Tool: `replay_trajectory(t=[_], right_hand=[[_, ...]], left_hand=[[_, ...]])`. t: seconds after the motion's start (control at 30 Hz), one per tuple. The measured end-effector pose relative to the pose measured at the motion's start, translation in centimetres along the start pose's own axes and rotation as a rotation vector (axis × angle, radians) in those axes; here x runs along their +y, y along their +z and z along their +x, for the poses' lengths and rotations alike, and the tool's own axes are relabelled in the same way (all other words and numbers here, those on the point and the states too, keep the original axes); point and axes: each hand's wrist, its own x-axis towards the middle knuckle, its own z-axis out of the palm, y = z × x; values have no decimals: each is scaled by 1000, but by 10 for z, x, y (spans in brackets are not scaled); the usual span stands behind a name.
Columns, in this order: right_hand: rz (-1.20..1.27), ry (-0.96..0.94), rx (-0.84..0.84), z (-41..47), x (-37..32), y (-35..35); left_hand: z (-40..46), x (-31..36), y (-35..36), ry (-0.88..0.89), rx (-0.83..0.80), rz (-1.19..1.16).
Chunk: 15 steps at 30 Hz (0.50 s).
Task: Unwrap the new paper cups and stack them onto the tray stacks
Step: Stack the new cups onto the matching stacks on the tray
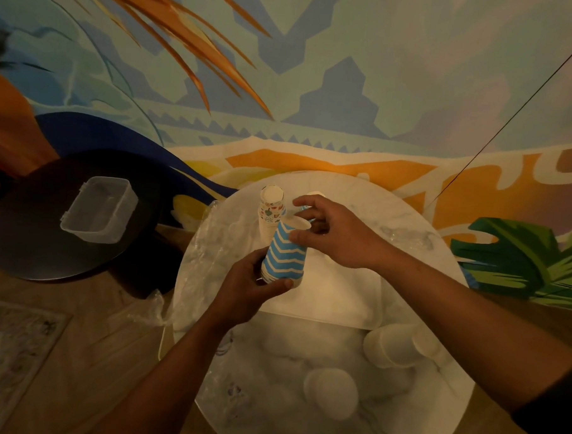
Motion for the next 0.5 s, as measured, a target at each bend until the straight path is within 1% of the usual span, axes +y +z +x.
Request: replay_trajectory(t=[0.1,0.33,0.4,0.5], right_hand=[[5,-13,28,3,-4,-2],[17,-76,170,17,-10,-20],[39,-115,259,26,-10,-30],[31,-161,444,43,-4,-47]], left_hand=[[1,3,-1,6,22,-4],[-3,-7,-8,1,88,-35],[-5,-11,-9,-12,93,-49],[-6,-15,-12,-30,94,-62]])
